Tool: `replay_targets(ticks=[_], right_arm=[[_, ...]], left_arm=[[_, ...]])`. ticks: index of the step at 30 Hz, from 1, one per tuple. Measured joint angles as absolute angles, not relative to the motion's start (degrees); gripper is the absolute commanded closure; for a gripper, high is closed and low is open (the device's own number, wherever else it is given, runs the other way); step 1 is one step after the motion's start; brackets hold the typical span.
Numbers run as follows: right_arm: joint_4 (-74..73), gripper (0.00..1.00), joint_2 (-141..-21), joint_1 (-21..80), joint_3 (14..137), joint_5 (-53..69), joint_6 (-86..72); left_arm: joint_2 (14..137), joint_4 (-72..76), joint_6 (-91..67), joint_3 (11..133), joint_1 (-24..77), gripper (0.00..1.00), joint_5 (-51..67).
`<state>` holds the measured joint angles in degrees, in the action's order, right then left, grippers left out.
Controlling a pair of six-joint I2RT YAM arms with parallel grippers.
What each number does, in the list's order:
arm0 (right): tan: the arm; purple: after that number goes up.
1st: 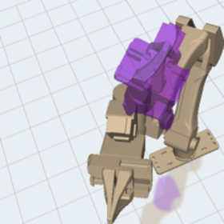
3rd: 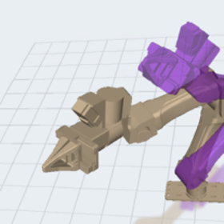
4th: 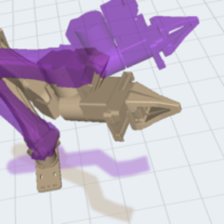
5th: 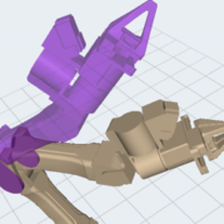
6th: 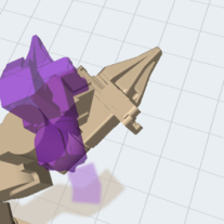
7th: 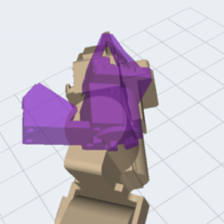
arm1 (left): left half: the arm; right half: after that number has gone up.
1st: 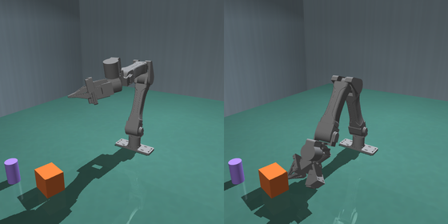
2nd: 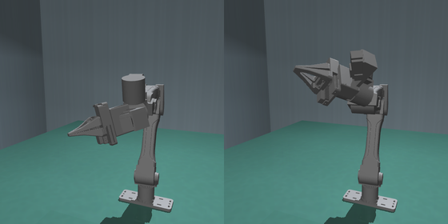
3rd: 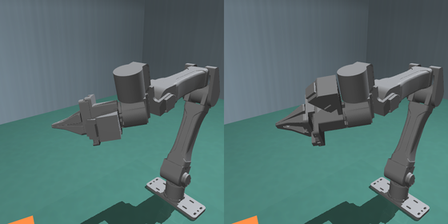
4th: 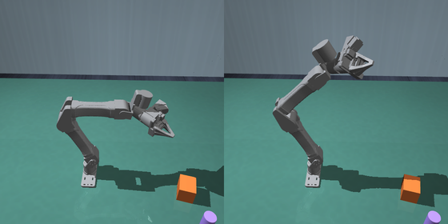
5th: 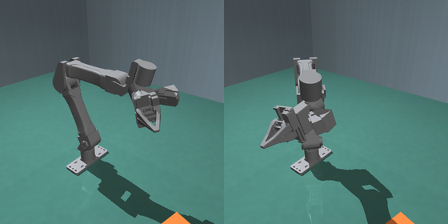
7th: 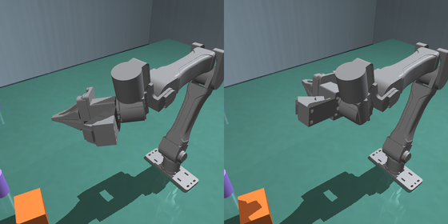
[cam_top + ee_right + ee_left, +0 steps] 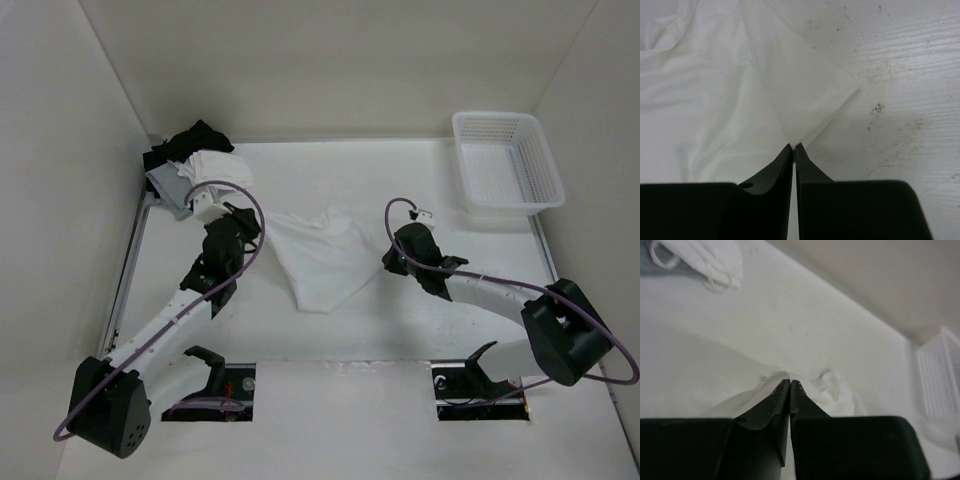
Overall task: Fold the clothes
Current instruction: Flatten the tank top out
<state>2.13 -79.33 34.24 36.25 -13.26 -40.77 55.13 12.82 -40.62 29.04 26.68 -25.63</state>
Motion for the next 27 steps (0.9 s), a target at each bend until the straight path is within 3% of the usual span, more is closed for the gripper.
replay_targets(ticks=[5,10,12,14,15,19,27], right_arm=[[2.24,0.91,-77.78,34.2,36.05,-11.31,-40.97],[1.28,0.89,-73.87,34.87,36.03,-10.55,-40.99],[0.69,0.81,-69.14,36.14,35.57,-10.39,-41.36],[0.86,0.6,-66.22,36.91,35.14,-10.24,-41.54],[1.04,0.58,-66.19,36.91,35.16,-9.98,-41.19],[2.17,0.48,-76.23,34.76,38.65,-8.32,-39.62],[4.51,0.55,-98.06,27.66,50.19,-3.88,-37.34]], left_arm=[[62.41,17.45,-42.74,35.4,17.56,0.98,-24.53],[62.65,16.71,-44.27,35.7,17.56,0.97,-21.41],[60.36,15.97,-44.1,35.92,18.0,0.96,-20.99],[59.88,15.81,-44.07,36.86,17.37,0.96,-20.91],[60.6,16.05,-44.14,37.65,17.08,0.96,-20.82],[66.11,18.04,-44.47,39.7,16.97,0.96,-20.49],[69.23,18.55,-44.62,39.7,16.88,0.96,-19.92]])
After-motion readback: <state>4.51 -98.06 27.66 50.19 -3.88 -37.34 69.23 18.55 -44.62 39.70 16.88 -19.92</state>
